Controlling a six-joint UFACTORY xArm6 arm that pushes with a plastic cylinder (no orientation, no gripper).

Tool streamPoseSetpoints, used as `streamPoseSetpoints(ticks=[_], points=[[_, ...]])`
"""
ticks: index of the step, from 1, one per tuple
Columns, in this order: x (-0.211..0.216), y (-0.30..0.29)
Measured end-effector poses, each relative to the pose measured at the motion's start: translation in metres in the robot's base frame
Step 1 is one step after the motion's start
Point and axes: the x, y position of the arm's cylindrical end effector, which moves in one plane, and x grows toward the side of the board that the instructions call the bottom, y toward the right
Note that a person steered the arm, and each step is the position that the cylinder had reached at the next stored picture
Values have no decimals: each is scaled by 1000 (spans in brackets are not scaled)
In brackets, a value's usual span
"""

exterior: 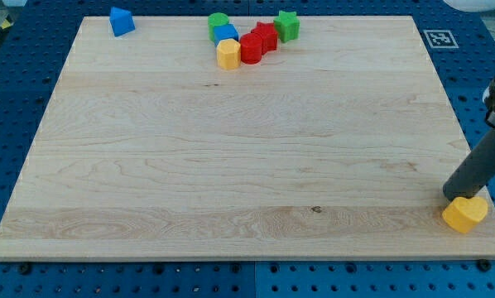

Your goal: Point your arm towards the green star

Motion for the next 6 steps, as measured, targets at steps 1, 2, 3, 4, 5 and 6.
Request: streamPoseSetpoints(ticks=[1, 2, 3, 4, 5, 6], points=[[-14, -36], [-56, -82], [-124, -106], [-197, -123], [-263, -129], [-326, -148]])
